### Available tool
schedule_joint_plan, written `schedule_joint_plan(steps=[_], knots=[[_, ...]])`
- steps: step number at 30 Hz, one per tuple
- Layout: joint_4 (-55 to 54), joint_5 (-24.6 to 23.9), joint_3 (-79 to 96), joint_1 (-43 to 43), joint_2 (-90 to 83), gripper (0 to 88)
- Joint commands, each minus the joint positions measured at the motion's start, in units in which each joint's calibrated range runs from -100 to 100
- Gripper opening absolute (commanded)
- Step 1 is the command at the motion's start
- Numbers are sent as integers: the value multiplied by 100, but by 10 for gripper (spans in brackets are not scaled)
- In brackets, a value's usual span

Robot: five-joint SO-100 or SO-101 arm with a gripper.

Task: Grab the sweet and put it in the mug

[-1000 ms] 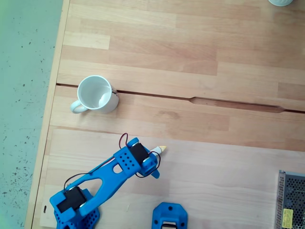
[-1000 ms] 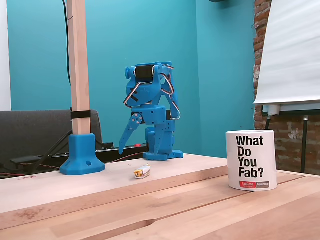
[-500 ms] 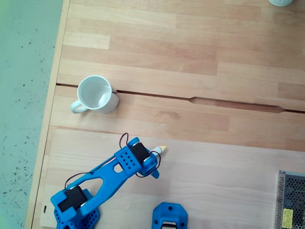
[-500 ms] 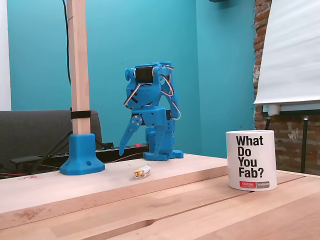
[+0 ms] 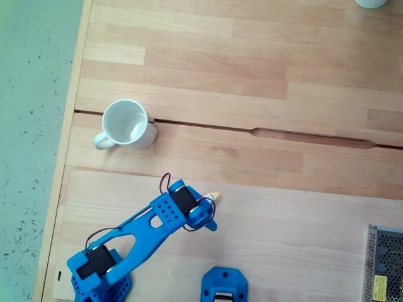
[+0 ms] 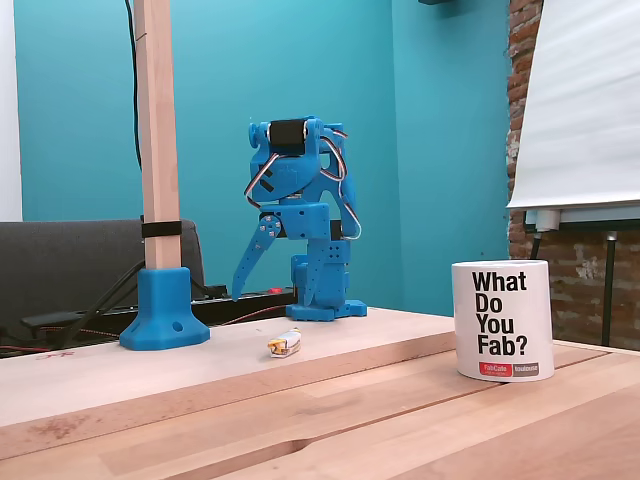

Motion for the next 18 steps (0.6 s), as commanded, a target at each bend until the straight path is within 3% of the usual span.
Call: schedule_joint_plan(steps=[1, 18], knots=[[-28, -10, -317, 26, -18, 374], [-28, -15, -1031, 12, 576, 374]])
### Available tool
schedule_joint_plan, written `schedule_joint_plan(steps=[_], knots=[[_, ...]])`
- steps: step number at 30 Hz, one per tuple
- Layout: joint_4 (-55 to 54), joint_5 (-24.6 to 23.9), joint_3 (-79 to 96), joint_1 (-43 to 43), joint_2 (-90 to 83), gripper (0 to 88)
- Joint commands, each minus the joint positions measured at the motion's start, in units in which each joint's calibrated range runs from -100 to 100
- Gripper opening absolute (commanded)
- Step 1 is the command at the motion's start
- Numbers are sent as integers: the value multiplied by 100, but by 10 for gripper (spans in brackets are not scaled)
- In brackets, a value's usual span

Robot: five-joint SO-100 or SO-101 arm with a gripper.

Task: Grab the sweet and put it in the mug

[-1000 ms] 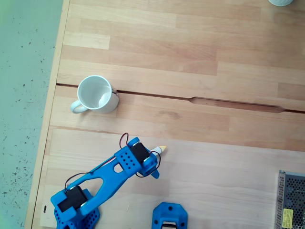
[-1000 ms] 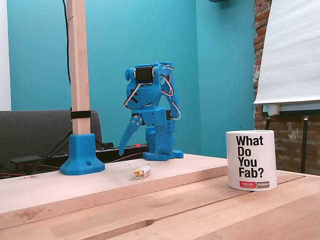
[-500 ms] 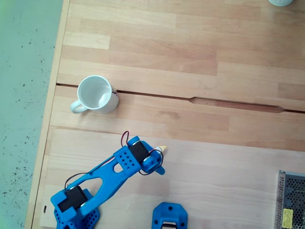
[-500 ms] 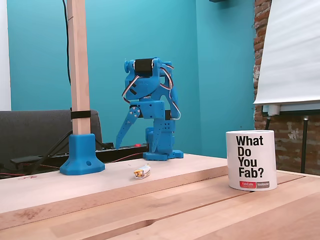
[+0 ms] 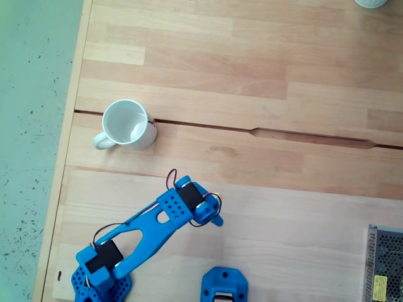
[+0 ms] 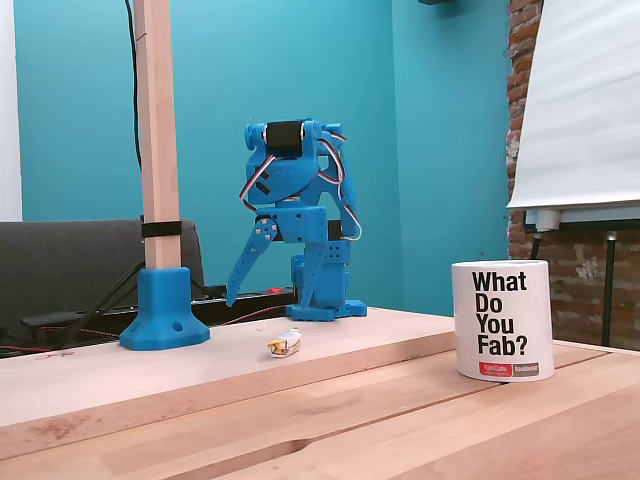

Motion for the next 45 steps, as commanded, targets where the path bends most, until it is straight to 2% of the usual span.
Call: schedule_joint_plan(steps=[1, 11, 23, 45], knots=[[-28, -34, -331, 5, 3, 374], [-69, -34, -340, -46, 37, 374], [-996, -34, 293, -53, 97, 379], [-1037, -34, 703, -220, 115, 382]])
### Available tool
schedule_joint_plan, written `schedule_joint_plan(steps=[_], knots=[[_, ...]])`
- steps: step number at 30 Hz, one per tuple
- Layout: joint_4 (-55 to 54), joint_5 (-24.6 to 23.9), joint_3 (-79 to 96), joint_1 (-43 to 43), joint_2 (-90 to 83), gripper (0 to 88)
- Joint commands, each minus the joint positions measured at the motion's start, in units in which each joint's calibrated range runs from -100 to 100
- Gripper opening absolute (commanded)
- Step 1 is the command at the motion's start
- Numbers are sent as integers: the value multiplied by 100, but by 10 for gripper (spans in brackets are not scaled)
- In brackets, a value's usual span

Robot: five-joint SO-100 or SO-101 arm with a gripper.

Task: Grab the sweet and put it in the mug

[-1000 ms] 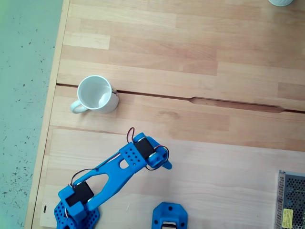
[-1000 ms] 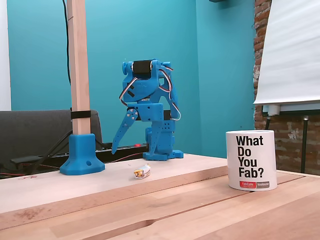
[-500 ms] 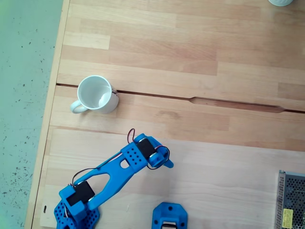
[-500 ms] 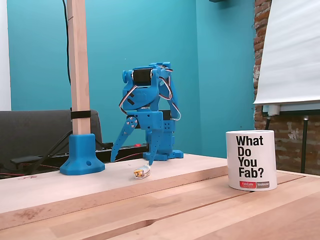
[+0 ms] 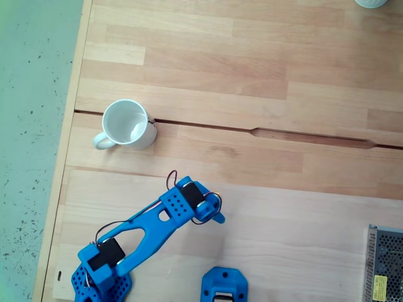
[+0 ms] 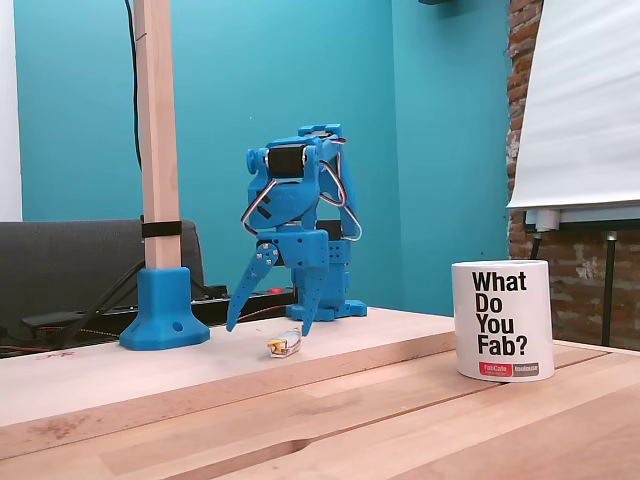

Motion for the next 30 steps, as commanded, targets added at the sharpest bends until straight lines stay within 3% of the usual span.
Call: schedule_joint_plan(steps=[1, 30], knots=[[-60, -34, -68, -219, -67, 382], [-60, -34, -41, -365, 338, 383]])
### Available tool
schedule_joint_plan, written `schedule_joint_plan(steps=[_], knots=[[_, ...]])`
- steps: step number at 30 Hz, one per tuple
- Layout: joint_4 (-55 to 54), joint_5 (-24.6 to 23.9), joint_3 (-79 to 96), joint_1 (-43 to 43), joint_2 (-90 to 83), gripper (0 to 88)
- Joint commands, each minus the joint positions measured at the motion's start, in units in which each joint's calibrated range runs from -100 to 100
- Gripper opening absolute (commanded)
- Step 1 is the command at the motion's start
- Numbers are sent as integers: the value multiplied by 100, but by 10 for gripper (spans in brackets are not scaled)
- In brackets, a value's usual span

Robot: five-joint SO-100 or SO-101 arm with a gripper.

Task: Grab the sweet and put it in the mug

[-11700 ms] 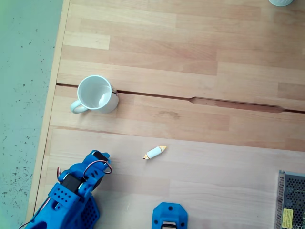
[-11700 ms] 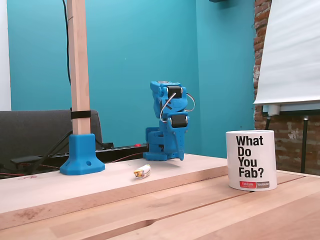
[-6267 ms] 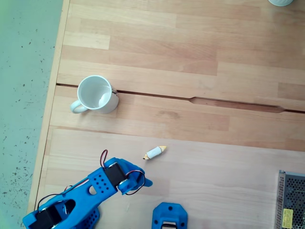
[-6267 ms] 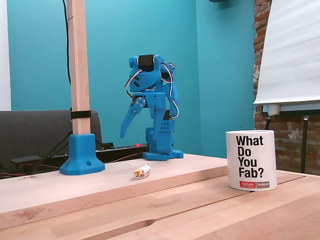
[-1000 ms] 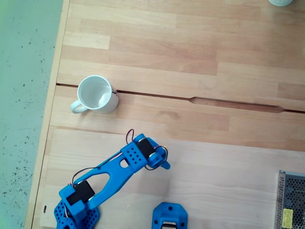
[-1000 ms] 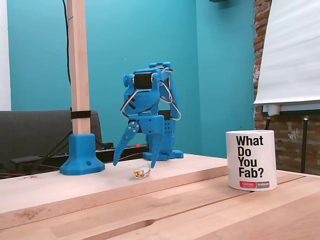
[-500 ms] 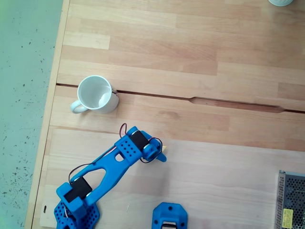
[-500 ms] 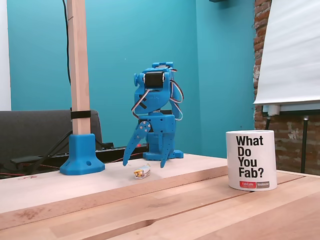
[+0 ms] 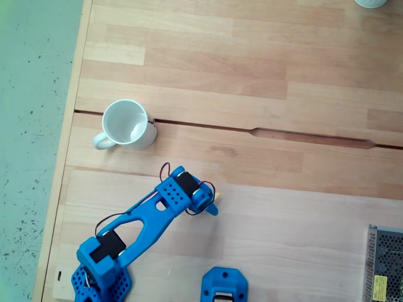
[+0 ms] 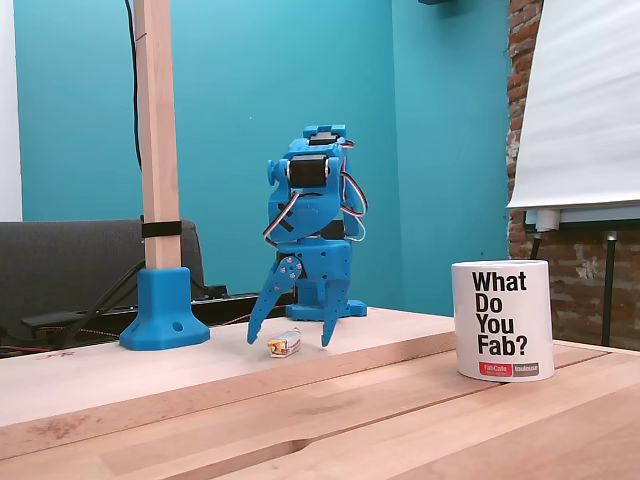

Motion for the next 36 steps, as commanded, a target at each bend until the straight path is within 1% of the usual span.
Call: schedule_joint_plan(steps=[1, 20, 22, 30, 36], knots=[[-52, 5, -41, 5, -18, 380], [-52, 0, -32, 5, -9, 365], [-52, 0, -32, 5, -9, 341], [-52, 15, -68, 5, -18, 189], [-52, 39, -68, 5, -18, 129]])
